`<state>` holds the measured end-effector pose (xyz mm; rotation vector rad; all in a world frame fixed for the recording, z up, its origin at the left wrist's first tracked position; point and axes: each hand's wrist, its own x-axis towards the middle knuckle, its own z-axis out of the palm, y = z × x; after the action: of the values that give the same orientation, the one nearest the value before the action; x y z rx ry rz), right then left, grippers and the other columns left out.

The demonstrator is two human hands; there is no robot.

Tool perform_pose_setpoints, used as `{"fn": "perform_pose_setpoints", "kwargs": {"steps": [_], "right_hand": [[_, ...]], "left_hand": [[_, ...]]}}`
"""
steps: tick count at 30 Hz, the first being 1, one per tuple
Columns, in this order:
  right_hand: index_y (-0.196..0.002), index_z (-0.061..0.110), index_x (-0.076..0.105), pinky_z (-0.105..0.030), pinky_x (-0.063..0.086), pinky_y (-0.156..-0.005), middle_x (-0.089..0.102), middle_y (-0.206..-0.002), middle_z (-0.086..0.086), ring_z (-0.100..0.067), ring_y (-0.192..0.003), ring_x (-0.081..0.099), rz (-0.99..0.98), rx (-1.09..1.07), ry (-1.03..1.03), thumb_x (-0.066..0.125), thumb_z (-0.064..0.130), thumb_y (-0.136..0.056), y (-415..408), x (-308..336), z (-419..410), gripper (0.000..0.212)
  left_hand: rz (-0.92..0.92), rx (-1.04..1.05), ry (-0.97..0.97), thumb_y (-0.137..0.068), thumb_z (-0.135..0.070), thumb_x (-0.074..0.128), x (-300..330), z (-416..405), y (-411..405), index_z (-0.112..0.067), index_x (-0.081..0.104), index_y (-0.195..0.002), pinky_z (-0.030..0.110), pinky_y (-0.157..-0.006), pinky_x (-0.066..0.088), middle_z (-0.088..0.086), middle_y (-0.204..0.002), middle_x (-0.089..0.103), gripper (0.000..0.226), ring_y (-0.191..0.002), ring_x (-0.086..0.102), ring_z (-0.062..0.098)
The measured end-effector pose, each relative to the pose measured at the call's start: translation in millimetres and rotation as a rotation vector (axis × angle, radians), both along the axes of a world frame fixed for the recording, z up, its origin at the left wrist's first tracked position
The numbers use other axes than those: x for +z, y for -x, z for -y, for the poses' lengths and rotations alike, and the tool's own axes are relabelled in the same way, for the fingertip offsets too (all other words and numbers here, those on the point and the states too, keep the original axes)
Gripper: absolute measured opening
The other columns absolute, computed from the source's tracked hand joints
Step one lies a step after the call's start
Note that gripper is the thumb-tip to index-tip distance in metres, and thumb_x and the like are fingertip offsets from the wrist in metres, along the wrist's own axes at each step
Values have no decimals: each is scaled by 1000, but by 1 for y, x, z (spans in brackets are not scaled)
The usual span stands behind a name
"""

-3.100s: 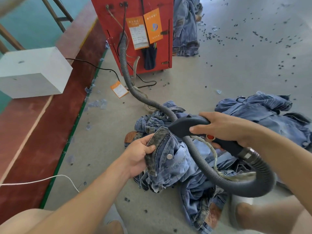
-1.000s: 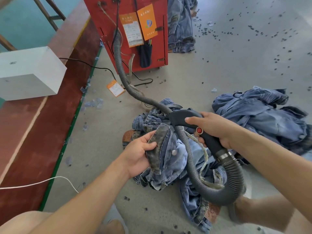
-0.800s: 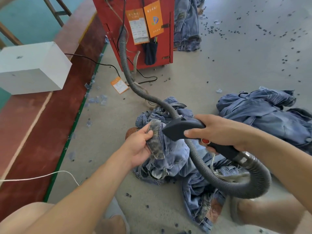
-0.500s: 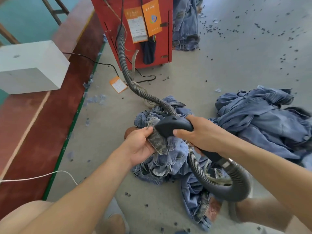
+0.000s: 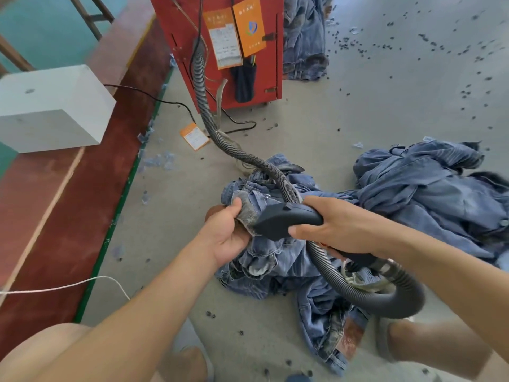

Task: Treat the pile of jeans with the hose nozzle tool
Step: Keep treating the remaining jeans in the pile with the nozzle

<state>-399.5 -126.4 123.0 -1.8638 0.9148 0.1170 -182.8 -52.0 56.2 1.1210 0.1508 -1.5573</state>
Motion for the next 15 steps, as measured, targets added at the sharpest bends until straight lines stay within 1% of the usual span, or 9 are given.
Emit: {"fn": "perform_pose_setpoints", "kwargs": {"steps": [2, 3, 5, 6, 7, 9, 11, 13, 15], "right_hand": [[-101, 25, 55, -36, 51, -47, 60, -54, 7, -13, -42, 56, 29, -53, 57, 68, 47, -96, -3, -2, -1, 26], [-101, 26, 55, -34, 50, -46, 60, -54, 8, -12, -42, 56, 34, -77, 79, 67, 47, -96, -3, -4, -2, 25], [-100, 26, 55, -31, 50, -46, 59, -57, 6, -12, -44, 56, 36, -113, 108, 68, 48, -96, -2, -7, -2, 26], [-98, 27, 55, -31, 50, -46, 59, -59, 5, -12, -44, 56, 39, -127, 116, 68, 48, -96, 0, -7, -1, 25], [-97, 28, 55, -30, 50, -45, 59, -59, 4, -13, -44, 55, 43, -139, 115, 68, 48, -96, 2, -7, 1, 24], [-96, 28, 55, -32, 52, -46, 60, -57, 1, -16, -43, 55, 33, -140, 87, 68, 46, -96, 9, -4, 8, 23], [-97, 28, 55, -34, 52, -47, 61, -57, 1, -17, -43, 55, 0, -92, 61, 68, 45, -96, 16, 0, 12, 22], [-98, 28, 55, -29, 51, -46, 62, -59, 5, -13, -43, 55, -30, -21, 75, 69, 46, -95, 17, 1, 11, 23], [-100, 28, 54, -24, 49, -46, 63, -68, 4, -6, -45, 55, -62, 43, 147, 69, 48, -95, 11, -2, 4, 26]], "left_hand": [[55, -93, 46, -96, -18, 63, 5, 0, 2, 2, 68, -110, 38, -84, 63, 20, -105, 76, 24, -87, 76, 24], [87, -120, 60, -91, -13, 66, 6, 0, 2, 2, 68, -110, 36, -91, 61, 20, -110, 74, 24, -93, 74, 24], [95, -93, 64, -96, -2, 60, 4, 1, -1, 3, 66, -111, 36, -101, 55, 24, -121, 67, 18, -108, 67, 27], [90, -67, 61, -100, 1, 54, 4, 1, -4, 3, 66, -109, 36, -99, 56, 25, -119, 66, 15, -109, 66, 28], [89, -40, 58, -103, 3, 50, 3, 1, -6, 2, 66, -106, 36, -93, 59, 23, -113, 67, 16, -103, 68, 27], [74, 21, 59, -106, 2, 45, 2, 3, -11, -1, 65, -102, 33, -71, 65, 15, -94, 73, 21, -82, 73, 21], [43, 60, 57, -108, 0, 40, 2, 4, -14, -1, 65, -100, 27, -59, 61, 13, -82, 76, 26, -70, 76, 19], [37, 76, 44, -109, 0, 38, 2, 4, -12, 0, 64, -100, 26, -56, 60, 13, -80, 77, 28, -69, 77, 19], [30, 75, 38, -110, -1, 37, 2, 4, -11, 2, 64, -105, 31, -61, 63, 16, -90, 75, 27, -78, 76, 22]]}}
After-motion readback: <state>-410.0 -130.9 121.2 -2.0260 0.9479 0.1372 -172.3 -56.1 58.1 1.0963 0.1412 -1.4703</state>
